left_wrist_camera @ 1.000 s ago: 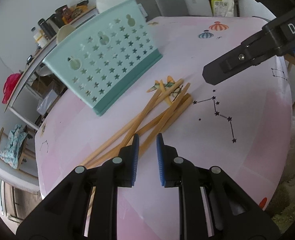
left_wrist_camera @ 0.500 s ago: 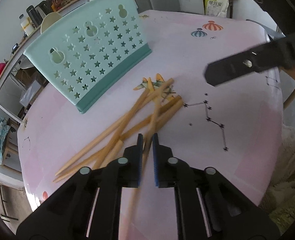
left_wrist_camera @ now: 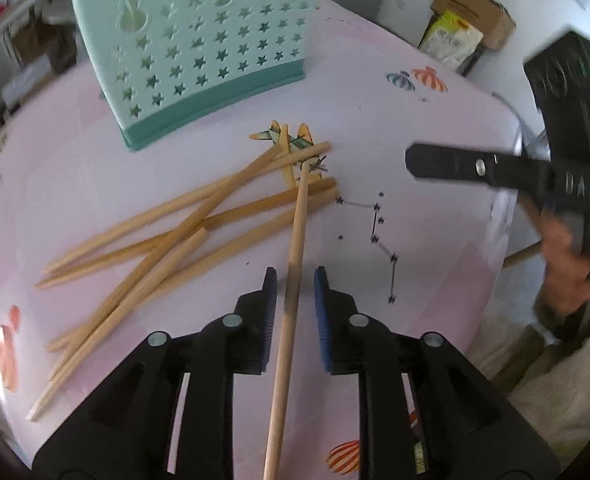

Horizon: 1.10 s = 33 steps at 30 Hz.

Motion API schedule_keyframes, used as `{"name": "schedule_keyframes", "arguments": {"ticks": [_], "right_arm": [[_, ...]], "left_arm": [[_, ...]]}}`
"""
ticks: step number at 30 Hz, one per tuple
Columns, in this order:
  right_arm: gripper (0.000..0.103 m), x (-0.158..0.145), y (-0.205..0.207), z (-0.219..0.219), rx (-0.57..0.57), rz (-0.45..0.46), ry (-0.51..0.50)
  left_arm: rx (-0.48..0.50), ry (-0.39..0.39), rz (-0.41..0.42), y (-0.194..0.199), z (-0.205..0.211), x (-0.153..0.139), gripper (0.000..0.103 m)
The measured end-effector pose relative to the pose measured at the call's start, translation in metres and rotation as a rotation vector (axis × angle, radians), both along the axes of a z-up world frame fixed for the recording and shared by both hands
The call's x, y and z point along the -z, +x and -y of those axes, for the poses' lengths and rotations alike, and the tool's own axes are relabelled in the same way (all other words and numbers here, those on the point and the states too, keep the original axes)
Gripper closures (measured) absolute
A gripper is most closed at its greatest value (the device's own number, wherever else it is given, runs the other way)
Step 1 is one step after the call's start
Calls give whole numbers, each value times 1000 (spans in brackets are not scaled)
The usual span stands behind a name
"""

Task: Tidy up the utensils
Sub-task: 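Close the left gripper on one bamboo chopstick and lift it, then carry the chopstick toward the holder with the left gripper while the right gripper grasps another chopstick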

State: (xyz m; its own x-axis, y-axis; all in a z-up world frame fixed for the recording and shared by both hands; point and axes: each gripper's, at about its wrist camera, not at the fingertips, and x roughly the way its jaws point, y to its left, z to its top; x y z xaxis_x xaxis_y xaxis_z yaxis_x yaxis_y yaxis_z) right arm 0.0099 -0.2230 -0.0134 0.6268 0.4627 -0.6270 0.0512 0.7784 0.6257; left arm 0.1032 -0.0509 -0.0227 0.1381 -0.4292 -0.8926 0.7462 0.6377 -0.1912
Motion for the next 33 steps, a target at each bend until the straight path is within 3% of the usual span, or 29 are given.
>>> {"name": "schedule_keyframes", "arguments": {"ticks": [5,8,13,17,21,25,33], "right_arm": [[85,1,1,-1,-4,-1,3],[85,1,1,-1,-5,2,4],[85,-1,1,1,-2,8,23],[85,-4,6,3,-8,10,60],[85,-12,17,-9,-56,19,27],[85,-24,38,-39,-193,30,-46],[85,-46,73,-135,-650,124,-375]], "left_arm": [[-18,-11,-16,8,4,4,86],[-35,-5,2,8,6,5,97],[-72,-31,4,12,1,3,98],[-140,-104,4,13,-26,-12,98],[-272,-213,27,18,-68,-33,98],[-426,-274,82,27,-112,-49,98],[-712,-343,121,42,-187,-56,98]]}}
